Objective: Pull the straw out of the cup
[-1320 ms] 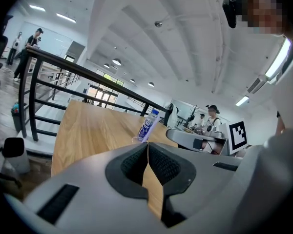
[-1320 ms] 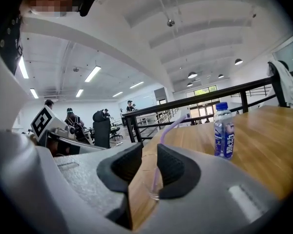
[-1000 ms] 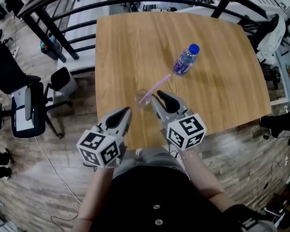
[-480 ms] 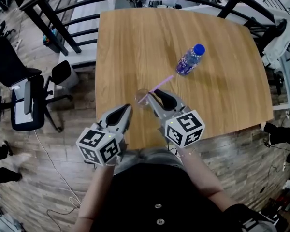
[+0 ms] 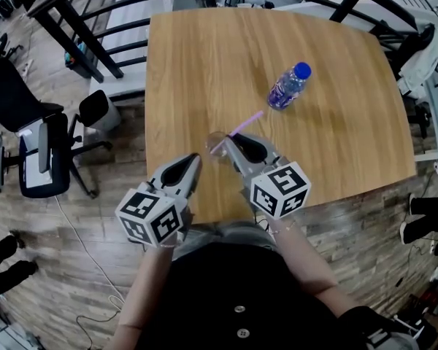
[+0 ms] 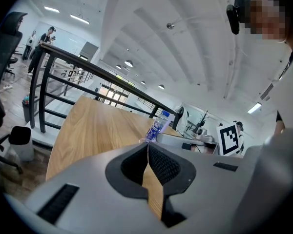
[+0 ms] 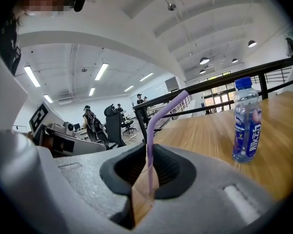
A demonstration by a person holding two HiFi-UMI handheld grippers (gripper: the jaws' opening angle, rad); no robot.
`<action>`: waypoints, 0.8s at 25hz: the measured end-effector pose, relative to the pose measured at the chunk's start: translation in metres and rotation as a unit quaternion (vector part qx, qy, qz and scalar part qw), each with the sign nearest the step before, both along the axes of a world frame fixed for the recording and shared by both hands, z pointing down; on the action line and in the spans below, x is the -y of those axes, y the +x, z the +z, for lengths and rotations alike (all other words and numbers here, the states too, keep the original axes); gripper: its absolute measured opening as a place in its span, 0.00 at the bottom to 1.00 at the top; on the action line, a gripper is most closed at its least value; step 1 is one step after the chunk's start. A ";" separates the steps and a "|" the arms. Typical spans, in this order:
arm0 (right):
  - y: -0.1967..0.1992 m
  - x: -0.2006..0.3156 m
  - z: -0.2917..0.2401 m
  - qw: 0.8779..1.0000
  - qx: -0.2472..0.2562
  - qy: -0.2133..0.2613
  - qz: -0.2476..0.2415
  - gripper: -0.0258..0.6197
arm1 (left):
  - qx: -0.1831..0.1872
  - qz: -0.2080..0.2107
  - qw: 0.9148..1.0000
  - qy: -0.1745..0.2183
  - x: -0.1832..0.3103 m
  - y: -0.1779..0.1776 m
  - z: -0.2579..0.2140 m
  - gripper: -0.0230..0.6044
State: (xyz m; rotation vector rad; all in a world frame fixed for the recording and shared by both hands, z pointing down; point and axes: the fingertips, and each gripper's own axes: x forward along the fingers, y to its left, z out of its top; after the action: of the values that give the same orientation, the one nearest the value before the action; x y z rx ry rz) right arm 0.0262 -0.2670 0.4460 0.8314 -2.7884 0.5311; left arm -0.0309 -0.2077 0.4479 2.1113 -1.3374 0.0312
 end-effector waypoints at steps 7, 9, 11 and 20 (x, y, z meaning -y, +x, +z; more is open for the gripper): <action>-0.002 0.000 0.001 1.000 0.009 -0.009 0.009 0.09 | -0.001 0.009 1.000 -0.006 0.000 -0.008 0.002 0.07; -0.002 0.000 0.001 1.000 0.011 -0.010 0.013 0.09 | -0.001 0.011 1.000 -0.006 0.002 -0.011 0.002 0.07; -0.002 0.000 0.001 1.000 0.012 -0.012 0.016 0.09 | -0.001 0.014 1.000 -0.006 0.003 -0.012 0.000 0.07; 0.002 -0.005 -0.007 0.999 0.020 -0.013 0.035 0.09 | -0.007 0.037 0.999 -0.011 0.002 -0.008 -0.005 0.07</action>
State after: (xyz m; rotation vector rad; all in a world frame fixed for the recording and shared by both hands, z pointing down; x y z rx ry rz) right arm 0.0281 -0.2625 0.4388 0.9250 -2.7912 0.5994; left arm -0.0392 -0.2095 0.4429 2.1374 -1.2462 0.0619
